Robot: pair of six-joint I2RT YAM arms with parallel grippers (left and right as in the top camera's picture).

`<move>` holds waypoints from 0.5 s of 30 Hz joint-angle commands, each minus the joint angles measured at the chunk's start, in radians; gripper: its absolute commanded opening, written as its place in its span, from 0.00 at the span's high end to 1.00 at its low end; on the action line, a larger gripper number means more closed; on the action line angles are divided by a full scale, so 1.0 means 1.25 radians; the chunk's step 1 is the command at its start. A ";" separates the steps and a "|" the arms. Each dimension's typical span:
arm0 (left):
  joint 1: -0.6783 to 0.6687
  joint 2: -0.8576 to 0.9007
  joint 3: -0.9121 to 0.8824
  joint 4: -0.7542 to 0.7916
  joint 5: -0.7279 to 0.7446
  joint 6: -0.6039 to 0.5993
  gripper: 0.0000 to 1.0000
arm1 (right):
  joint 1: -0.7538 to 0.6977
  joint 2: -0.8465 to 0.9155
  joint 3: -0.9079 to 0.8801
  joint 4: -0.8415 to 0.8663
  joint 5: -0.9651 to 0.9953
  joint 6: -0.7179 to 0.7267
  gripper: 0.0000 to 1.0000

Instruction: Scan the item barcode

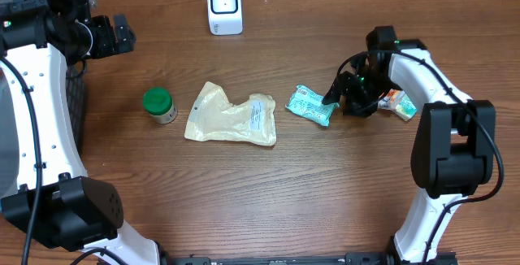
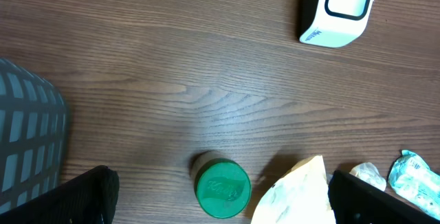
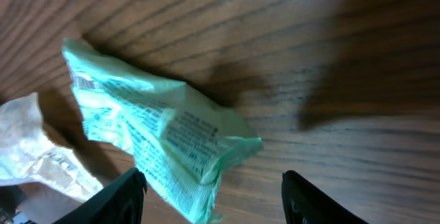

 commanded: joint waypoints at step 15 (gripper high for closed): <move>-0.001 -0.011 0.008 0.003 0.004 -0.005 0.01 | 0.044 -0.003 -0.120 0.199 0.005 0.091 0.75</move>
